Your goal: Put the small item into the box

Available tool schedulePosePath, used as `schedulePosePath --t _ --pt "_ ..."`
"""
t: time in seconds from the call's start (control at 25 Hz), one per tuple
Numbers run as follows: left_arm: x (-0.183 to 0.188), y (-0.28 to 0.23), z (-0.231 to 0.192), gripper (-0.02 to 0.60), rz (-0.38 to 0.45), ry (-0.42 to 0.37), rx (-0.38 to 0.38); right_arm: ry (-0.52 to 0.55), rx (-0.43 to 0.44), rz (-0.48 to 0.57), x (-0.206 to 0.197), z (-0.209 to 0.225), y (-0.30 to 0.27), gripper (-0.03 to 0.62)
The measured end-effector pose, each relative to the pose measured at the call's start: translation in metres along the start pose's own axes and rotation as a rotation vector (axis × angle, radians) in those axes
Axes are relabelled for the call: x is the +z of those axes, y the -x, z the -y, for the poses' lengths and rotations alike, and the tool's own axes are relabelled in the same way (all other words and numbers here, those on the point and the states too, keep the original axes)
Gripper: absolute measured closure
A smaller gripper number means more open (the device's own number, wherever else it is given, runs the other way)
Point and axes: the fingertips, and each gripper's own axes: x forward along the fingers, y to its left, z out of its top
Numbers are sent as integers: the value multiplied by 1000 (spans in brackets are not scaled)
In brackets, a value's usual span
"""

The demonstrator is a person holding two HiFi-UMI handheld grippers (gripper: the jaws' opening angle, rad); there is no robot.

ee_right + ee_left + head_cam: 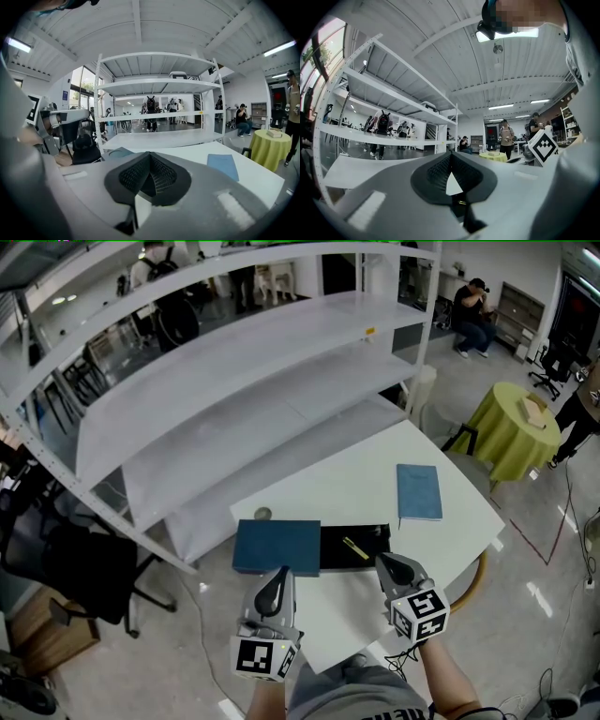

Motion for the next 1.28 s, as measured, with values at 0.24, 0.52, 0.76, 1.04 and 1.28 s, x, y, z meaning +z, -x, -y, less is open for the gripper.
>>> schedulePosePath --t 0.24,0.52,0.76,1.04,1.28 --pt "3 0 10 572 7 -5 -14 12 -17 41 10 -2 17 592" --pt "7 0 18 572 19 -5 -28 31 -44 88 21 -4 38 592" --pt "9 0 28 572 24 4 -45 43 -74 125 30 -1 55 592" --pt "12 0 41 572 33 0 -73 28 -103 181 42 2 73 592" --pt "15 -1 48 572 41 -2 -90 27 -115 231 54 -2 86 592"
